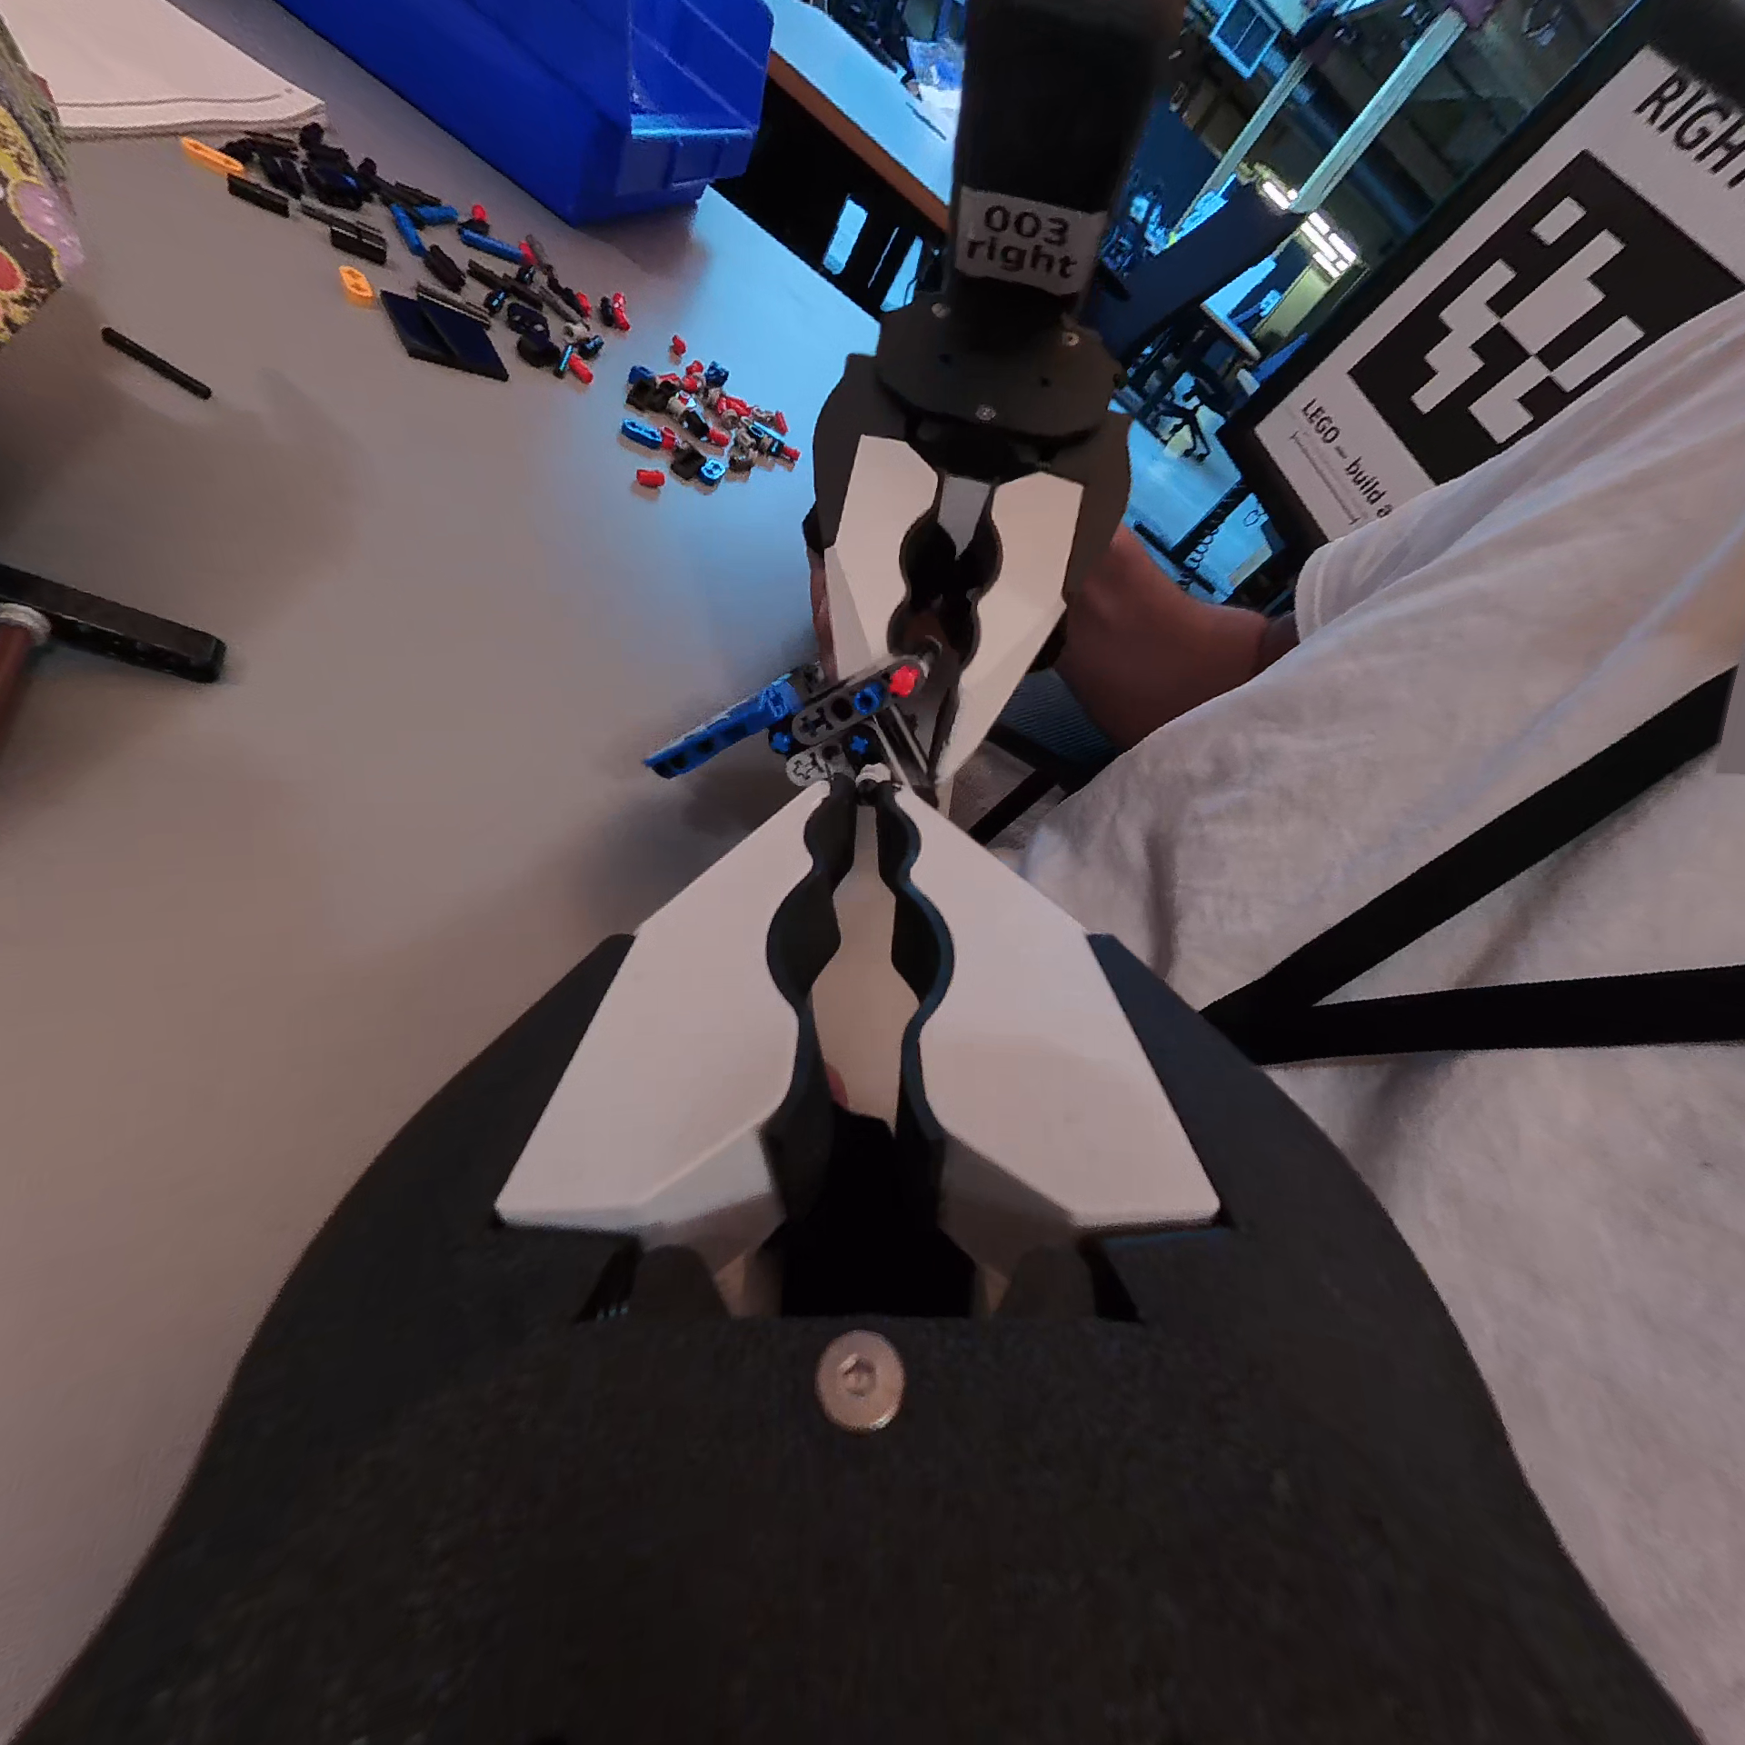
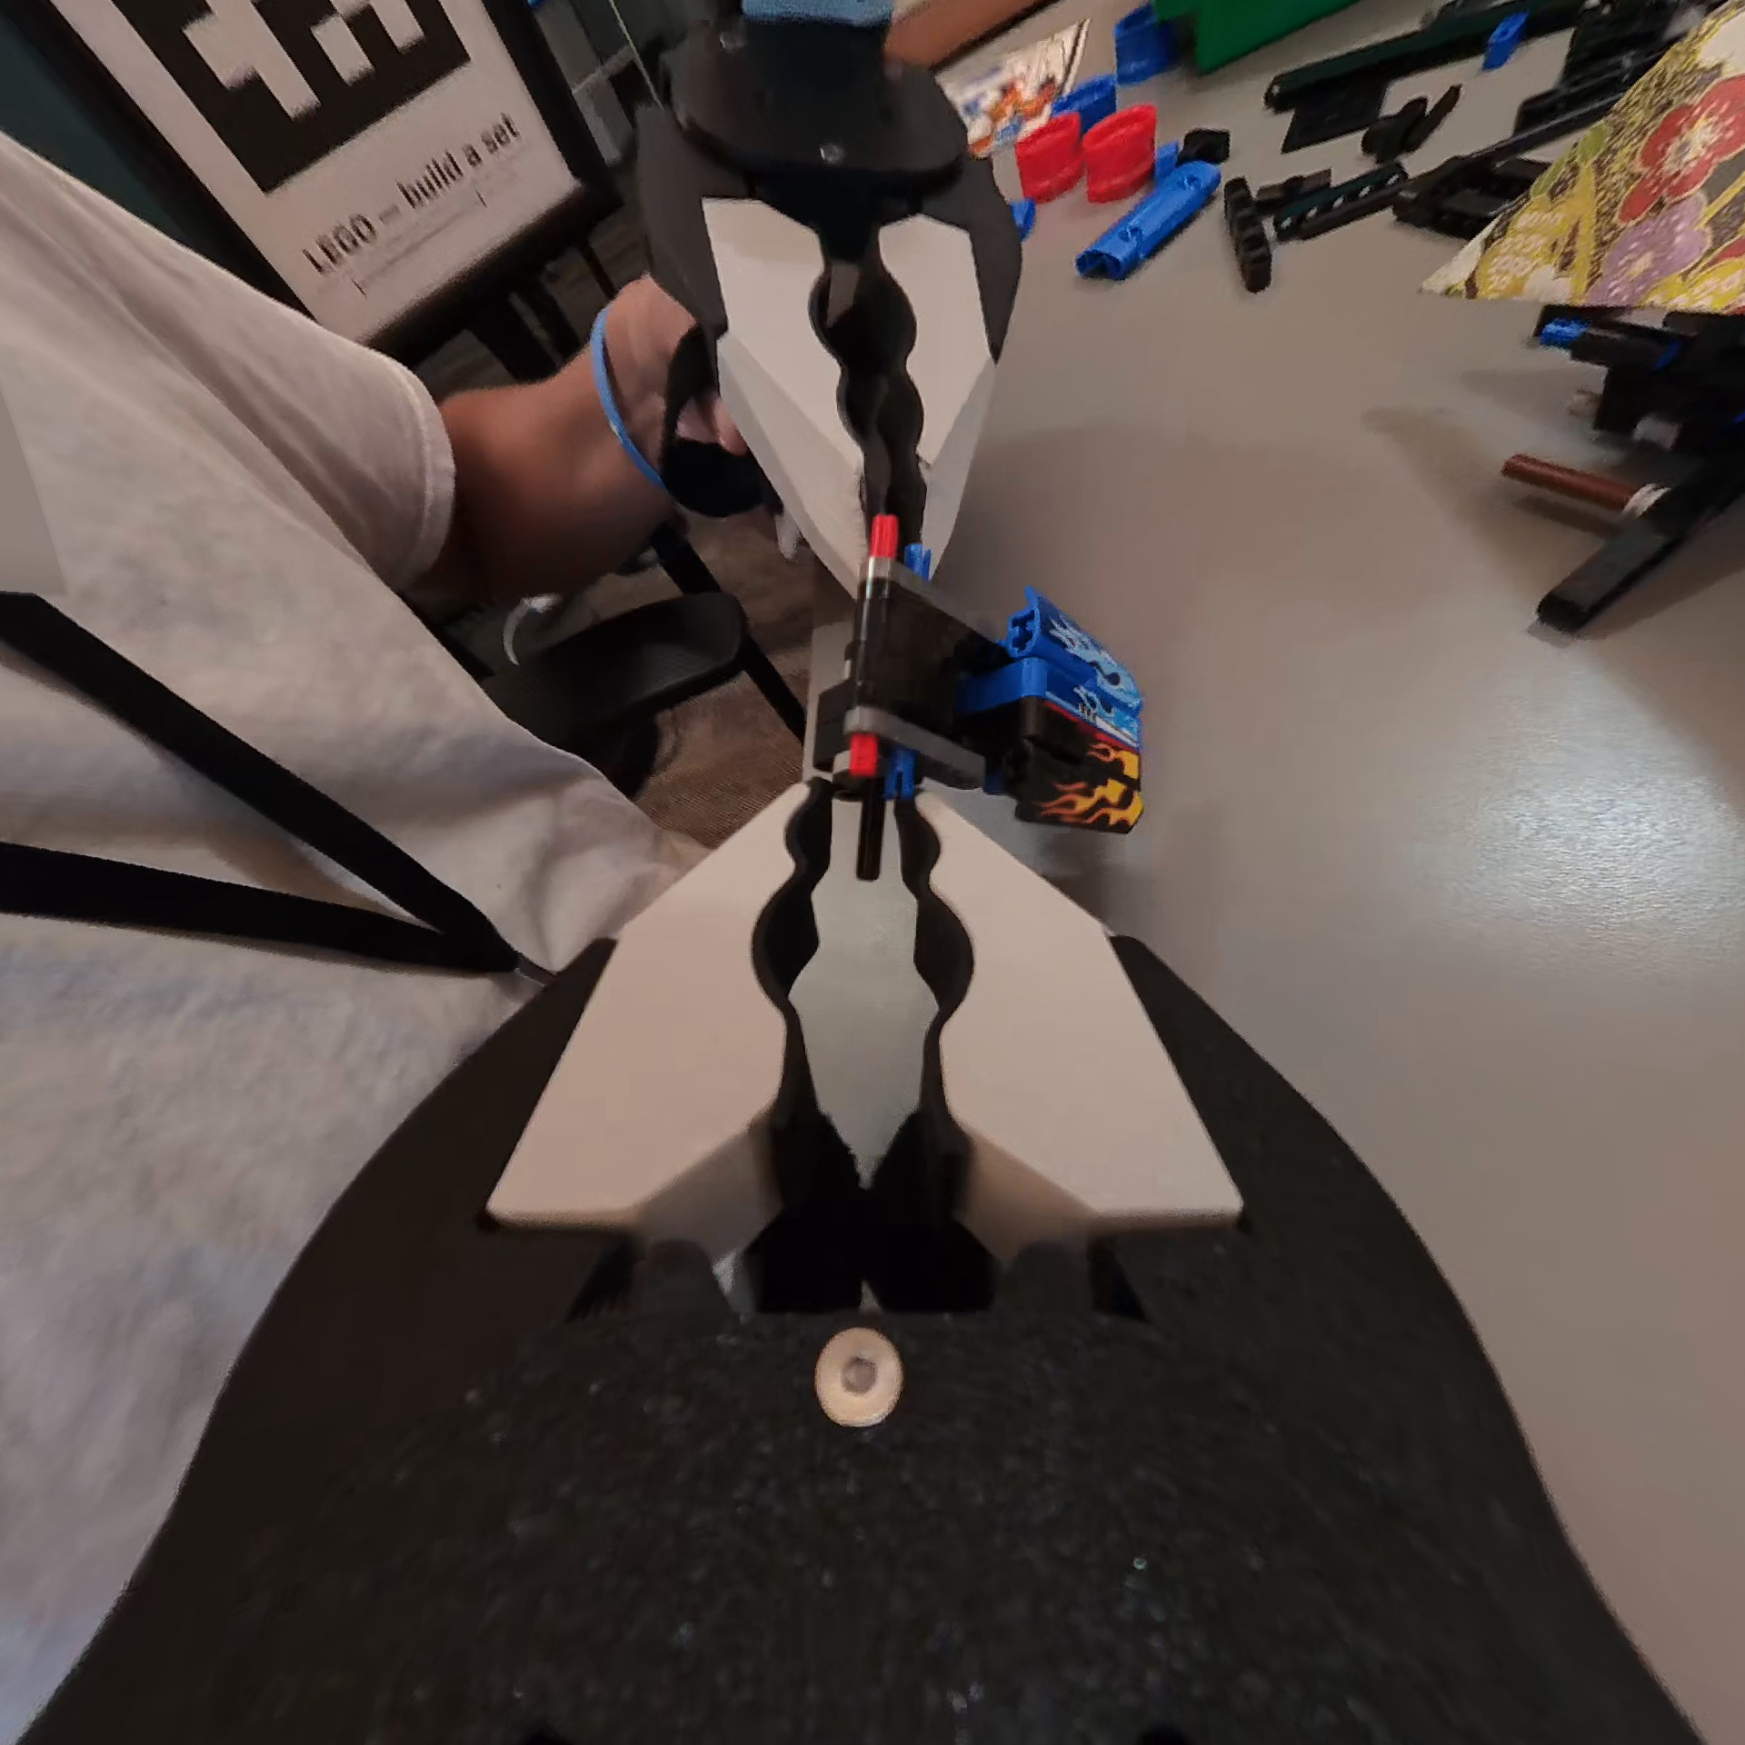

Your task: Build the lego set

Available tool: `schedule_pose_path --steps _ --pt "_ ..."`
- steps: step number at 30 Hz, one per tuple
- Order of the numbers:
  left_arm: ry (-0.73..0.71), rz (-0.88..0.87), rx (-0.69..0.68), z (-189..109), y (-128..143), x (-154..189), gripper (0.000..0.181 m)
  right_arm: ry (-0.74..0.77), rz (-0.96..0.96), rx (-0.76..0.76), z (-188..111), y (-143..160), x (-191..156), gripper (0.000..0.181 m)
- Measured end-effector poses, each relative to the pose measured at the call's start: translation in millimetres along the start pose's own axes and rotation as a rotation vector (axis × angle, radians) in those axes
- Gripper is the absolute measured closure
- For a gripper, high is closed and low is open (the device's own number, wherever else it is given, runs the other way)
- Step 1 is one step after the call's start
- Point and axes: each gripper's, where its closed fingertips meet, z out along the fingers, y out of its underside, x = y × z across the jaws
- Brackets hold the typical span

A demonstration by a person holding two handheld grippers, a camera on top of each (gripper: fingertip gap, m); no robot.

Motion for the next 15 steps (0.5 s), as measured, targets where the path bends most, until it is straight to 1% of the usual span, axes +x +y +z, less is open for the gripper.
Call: schedule_pose_path --steps 2,5,11,13,15 --pt "0.014 -0.011 0.01 -0.9 -1.6 0.4 0.18 -0.028 0.034 0.03 -3.3 -3.5 -0.4 0.172" --pt "0.039 -0.003 0.022 -0.5 -3.7 4.2 0.18 -0.049 0.041 0.02 -2.9 -2.0 -2.5 0.172" --pt "0.031 0.022 0.06 -1.5 -10.9 3.8 0.179 -0.083 0.082 0.065 -5.5 -8.6 -2.4 0.173" --pt "0.03 0.0 0.081 -1.1 -13.6 2.5 0.178 -0.07 0.087 0.069 -5.3 -9.2 -0.7 0.176" --pt "0.07 -0.036 0.098 1.7 -14.8 7.4 0.176 -0.049 0.086 0.1 -6.6 -13.8 1.5 0.176"
